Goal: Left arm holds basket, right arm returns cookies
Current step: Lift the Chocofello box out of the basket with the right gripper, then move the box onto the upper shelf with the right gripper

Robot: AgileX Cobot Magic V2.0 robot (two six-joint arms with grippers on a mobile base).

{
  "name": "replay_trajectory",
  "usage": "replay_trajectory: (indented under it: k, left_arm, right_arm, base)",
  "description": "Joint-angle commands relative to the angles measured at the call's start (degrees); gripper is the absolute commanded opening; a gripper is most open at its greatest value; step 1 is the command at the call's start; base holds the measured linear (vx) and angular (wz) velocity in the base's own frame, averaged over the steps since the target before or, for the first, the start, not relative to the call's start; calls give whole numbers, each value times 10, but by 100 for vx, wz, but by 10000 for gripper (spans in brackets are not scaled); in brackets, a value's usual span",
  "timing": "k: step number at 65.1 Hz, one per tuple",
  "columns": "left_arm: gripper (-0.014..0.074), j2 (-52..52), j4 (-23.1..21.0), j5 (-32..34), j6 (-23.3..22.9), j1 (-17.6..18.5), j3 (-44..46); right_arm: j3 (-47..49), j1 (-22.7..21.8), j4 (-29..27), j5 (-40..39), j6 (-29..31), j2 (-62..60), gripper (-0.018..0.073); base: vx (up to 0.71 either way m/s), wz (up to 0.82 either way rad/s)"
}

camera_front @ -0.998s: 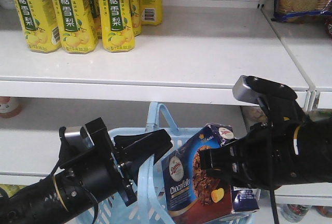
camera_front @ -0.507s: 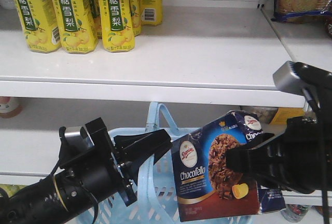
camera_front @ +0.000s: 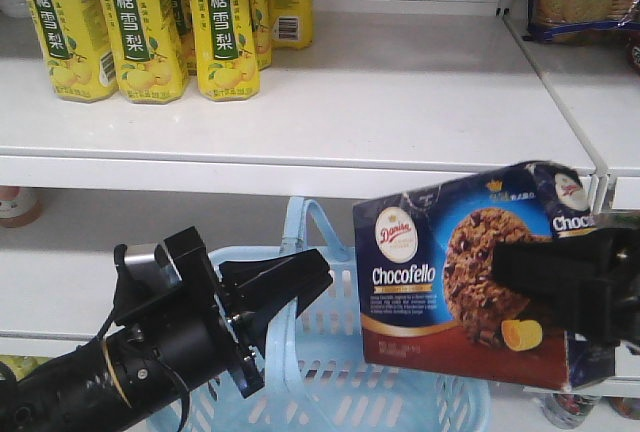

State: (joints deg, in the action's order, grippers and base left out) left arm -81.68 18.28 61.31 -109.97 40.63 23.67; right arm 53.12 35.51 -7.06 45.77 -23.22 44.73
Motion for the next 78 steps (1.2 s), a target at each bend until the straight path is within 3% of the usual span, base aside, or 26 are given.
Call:
replay_trajectory:
  k: [1,18,40,65,78]
  left_arm:
    - [-3,20,-29,173,9,-2,17]
    - [-3,20,-29,173,9,-2,17]
    - [-3,20,-29,173,9,-2,17]
    - [-3,20,-29,173,9,-2,17]
    - [-3,20,-29,173,9,-2,17]
  right_arm:
    - [19,-1,18,-84,1,-14,-6]
    - [19,-1,79,-173,1,-26,-6]
    - [19,-4,196,-309,-17,-2,-6]
    - [19,-138,190,-427,-12,73,-4]
    - [19,-173,190,-494,-10,128,-4]
  base:
    - [0,0]
    - [0,0]
    - [0,0]
    - [0,0]
    - [0,0]
